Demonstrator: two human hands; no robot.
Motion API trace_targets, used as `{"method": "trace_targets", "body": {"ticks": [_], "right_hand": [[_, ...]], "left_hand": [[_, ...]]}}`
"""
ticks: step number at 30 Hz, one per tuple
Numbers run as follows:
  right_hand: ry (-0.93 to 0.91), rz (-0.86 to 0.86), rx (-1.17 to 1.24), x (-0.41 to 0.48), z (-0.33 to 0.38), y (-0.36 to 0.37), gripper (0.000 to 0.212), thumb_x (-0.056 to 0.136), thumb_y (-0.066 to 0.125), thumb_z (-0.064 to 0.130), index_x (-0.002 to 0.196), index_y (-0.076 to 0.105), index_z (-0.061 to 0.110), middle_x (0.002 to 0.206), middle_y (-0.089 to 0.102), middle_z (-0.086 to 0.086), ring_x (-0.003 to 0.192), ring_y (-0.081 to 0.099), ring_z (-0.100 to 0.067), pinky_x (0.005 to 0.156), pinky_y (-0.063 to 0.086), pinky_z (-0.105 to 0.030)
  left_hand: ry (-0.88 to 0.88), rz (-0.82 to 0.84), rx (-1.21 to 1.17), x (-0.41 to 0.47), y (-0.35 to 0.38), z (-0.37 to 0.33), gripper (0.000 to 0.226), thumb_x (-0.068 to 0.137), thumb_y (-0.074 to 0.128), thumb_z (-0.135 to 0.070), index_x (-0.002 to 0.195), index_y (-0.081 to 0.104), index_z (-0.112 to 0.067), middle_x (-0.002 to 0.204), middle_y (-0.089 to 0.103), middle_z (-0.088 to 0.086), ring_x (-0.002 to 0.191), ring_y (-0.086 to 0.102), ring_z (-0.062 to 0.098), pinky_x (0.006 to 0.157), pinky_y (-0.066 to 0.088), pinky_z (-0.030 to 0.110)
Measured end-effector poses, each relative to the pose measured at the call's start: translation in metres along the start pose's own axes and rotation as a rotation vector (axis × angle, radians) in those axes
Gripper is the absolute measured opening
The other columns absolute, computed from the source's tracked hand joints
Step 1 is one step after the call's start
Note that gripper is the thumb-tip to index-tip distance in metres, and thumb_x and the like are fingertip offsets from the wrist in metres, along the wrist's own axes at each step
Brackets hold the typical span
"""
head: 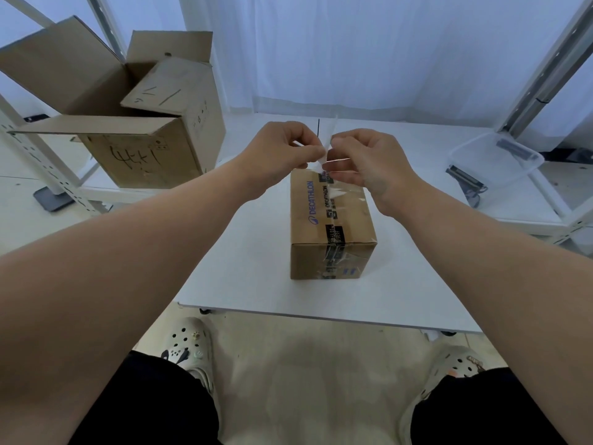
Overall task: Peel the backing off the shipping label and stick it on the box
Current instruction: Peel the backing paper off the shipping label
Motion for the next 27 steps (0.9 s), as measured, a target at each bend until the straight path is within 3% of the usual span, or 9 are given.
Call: {"method": "trace_targets", "body": {"ticks": [3,12,19,22,27], "right_hand": [[-0.022,0.003,0.005,-0.0019,0.0031,-0.002,0.018,0.082,0.071,0.027,0.091,0.065,0.013,0.084,0.072,-0.007,0.077,0.072,-0.018,0.077,0.059,-0.029],[-0.026,0.02,-0.01,-0.0049,0.0043,-0.0028,0.011,0.082,0.071,0.019,0.088,0.063,0.013,0.087,0.073,-0.013,0.077,0.072,-0.021,0.07,0.059,-0.024],[0.009,0.019,-0.018,-0.004,-0.0005,-0.0009,0.014,0.084,0.069,0.019,0.091,0.062,0.01,0.082,0.073,-0.01,0.069,0.073,-0.017,0.071,0.06,-0.027],[0.004,0.026,-0.038,-0.0033,-0.0008,-0.0001,0.013,0.084,0.068,0.019,0.091,0.062,0.01,0.081,0.073,-0.007,0.067,0.072,-0.015,0.072,0.06,-0.028],[-0.002,0.042,-0.061,-0.0045,-0.0045,0.0045,0.011,0.085,0.068,0.019,0.09,0.062,0.01,0.076,0.072,-0.006,0.062,0.071,-0.011,0.065,0.059,-0.022]], "left_hand": [[-0.011,0.006,0.004,-0.0019,0.0015,-0.0021,0.006,0.08,0.069,-0.016,0.075,0.067,-0.015,0.077,0.066,0.0,0.074,0.055,0.01,0.074,0.046,0.025],[0.001,0.004,0.039,-0.0032,0.0005,-0.0022,0.006,0.08,0.066,-0.013,0.08,0.066,-0.008,0.081,0.061,0.008,0.074,0.05,0.013,0.069,0.041,0.026],[0.021,0.018,0.118,-0.0063,0.0035,-0.0063,0.006,0.083,0.062,-0.007,0.086,0.062,-0.002,0.063,0.054,-0.006,0.038,0.043,-0.002,0.04,0.03,0.007],[0.026,0.017,0.105,-0.0059,0.0031,-0.0056,0.005,0.083,0.063,-0.007,0.087,0.061,-0.004,0.067,0.057,-0.004,0.039,0.046,-0.004,0.042,0.031,0.005],[0.029,0.006,0.137,-0.0029,0.0029,-0.0001,0.01,0.083,0.068,-0.019,0.088,0.068,-0.011,0.087,0.069,0.002,0.063,0.057,0.004,0.052,0.037,0.004]]}}
Point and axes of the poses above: each hand's wrist, its own x-axis towards the middle knuckle, its own y-axis out of the palm, z = x × y, the point moved 9 cm from there along x, towards the middle knuckle
